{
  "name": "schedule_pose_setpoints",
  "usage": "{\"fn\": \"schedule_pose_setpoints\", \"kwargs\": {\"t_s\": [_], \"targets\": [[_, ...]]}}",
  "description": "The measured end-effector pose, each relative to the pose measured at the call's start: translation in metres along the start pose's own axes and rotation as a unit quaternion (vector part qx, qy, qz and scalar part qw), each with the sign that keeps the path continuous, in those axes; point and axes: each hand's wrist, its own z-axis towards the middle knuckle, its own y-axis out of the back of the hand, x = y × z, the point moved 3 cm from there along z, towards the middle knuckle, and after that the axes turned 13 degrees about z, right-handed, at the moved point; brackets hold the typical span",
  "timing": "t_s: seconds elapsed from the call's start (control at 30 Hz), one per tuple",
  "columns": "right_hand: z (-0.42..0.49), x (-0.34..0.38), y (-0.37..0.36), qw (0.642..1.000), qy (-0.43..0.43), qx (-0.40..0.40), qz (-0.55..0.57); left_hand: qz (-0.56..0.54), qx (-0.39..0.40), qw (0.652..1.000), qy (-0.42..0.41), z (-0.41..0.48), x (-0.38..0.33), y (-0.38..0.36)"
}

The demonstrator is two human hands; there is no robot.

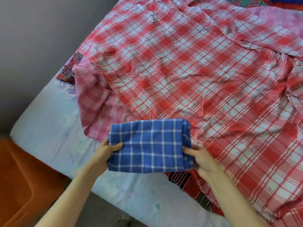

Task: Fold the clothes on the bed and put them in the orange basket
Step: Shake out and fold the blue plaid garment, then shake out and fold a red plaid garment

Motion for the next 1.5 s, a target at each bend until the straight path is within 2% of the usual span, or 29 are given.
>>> {"fn": "schedule_pose_setpoints", "kwargs": {"t_s": [0.1,0.2,0.4,0.53,0.6,0.67,0.77,0.8,0.83,0.9,0.97,1.03,1.1,1.17,1.2,1.23,1.27,1.33,1.4,1.43,1.5], "targets": [[-0.002,-0.030,-0.048,0.996,0.005,0.000,-0.084,0.045,-0.028,0.999,-0.006,0.015,0.002,0.048],[0.007,-0.071,-0.108,0.994,0.004,0.002,-0.113,0.083,-0.054,0.995,-0.003,0.037,-0.003,0.107],[0.040,-0.140,-0.255,0.995,-0.010,-0.011,-0.102,0.146,-0.113,0.983,0.000,0.096,-0.026,0.247],[0.067,-0.173,-0.346,0.996,-0.037,-0.010,-0.075,0.209,-0.167,0.963,-0.043,0.135,-0.052,0.327],[0.090,-0.190,-0.378,0.996,-0.027,-0.019,-0.079,0.274,-0.197,0.939,-0.070,0.158,-0.058,0.355],[0.107,-0.201,-0.392,0.991,-0.001,-0.034,-0.132,0.386,-0.188,0.899,-0.088,0.181,-0.054,0.360],[0.121,-0.210,-0.383,0.969,0.012,-0.075,-0.236,0.586,-0.156,0.792,-0.069,0.204,-0.031,0.339],[0.122,-0.209,-0.370,0.961,0.022,-0.094,-0.257,0.615,-0.176,0.765,-0.070,0.203,-0.026,0.328],[0.119,-0.204,-0.356,0.959,0.032,-0.119,-0.255,0.616,-0.207,0.755,-0.081,0.197,-0.026,0.317],[0.111,-0.195,-0.311,0.960,0.037,-0.206,-0.184,0.595,-0.250,0.753,-0.128,0.184,-0.030,0.292],[0.096,-0.184,-0.261,0.949,0.012,-0.315,-0.020,0.595,-0.253,0.731,-0.219,0.171,-0.036,0.258],[0.088,-0.173,-0.216,0.904,-0.006,-0.391,0.171,0.590,-0.232,0.696,-0.337,0.160,-0.044,0.214],[0.086,-0.157,-0.186,0.876,-0.015,-0.406,0.258,0.575,-0.202,0.650,-0.453,0.148,-0.053,0.168],[0.086,-0.136,-0.173,0.876,0.002,-0.400,0.268,0.566,-0.158,0.625,-0.514,0.138,-0.064,0.131],[0.084,-0.120,-0.163,0.874,0.020,-0.404,0.270,0.558,-0.124,0.629,-0.528,0.133,-0.070,0.107],[0.083,-0.105,-0.159,0.873,0.041,-0.398,0.279,0.547,-0.084,0.660,-0.507,0.131,-0.073,0.089],[0.084,-0.091,-0.156,0.876,0.059,-0.374,0.300,0.527,-0.053,0.709,-0.465,0.133,-0.075,0.075],[0.088,-0.065,-0.141,0.868,0.072,-0.325,0.369,0.458,-0.002,0.819,-0.347,0.138,-0.078,0.043],[0.098,-0.051,-0.124,0.840,0.060,-0.301,0.447,0.331,0.053,0.917,-0.216,0.143,-0.078,0.014],[0.100,-0.046,-0.121,0.835,0.052,-0.289,0.465,0.247,0.081,0.955,-0.142,0.144,-0.077,0.001],[0.103,-0.039,-0.114,0.825,0.019,-0.266,0.498,0.115,0.121,0.986,-0.016,0.141,-0.069,-0.027]]}}
